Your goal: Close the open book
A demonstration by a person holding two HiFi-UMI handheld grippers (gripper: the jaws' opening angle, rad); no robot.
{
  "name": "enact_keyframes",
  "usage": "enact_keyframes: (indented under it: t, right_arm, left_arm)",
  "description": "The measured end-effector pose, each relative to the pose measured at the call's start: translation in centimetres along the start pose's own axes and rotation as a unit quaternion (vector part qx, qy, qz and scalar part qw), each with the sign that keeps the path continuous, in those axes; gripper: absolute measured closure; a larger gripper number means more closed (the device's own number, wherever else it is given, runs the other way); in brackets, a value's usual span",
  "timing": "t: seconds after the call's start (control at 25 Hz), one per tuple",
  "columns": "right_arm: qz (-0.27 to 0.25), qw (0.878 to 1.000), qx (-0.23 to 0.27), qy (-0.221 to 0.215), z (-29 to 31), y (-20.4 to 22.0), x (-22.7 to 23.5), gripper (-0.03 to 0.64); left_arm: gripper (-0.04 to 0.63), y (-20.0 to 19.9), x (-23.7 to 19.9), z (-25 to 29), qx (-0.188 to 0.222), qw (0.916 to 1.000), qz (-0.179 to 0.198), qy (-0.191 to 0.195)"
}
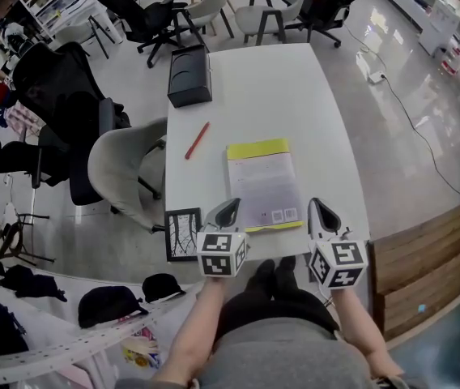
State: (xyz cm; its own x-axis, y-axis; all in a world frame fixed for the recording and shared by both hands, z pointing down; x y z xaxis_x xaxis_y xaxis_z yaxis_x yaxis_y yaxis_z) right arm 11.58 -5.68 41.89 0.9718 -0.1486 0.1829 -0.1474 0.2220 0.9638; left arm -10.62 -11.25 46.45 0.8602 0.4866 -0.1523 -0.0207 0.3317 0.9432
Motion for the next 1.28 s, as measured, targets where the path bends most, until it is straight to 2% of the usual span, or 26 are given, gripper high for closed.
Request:
enact_keyframes:
  t: [1.28]
  right_arm:
    - [-0.021, 1.0, 0.013, -0.017, 1.7, -0.8, 2.1, 0.615]
  left_arm:
    - [0.589, -1.9, 0.3, 1.9, 0.019, 0.9995, 0.0, -0.025]
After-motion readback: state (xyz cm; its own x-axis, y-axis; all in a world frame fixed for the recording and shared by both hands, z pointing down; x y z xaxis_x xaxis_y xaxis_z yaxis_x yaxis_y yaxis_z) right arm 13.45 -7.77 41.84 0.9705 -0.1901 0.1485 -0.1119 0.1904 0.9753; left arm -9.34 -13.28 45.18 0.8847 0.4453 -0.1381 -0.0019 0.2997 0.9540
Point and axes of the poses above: the fingertips, and each gripper's own axes: z forward along the fingers, x to its right, y out of its underside, the point moved 8 cm from there along -z, backward along the fingers, and after that the axes turned 12 degrees about x, right-handed, at the moved point
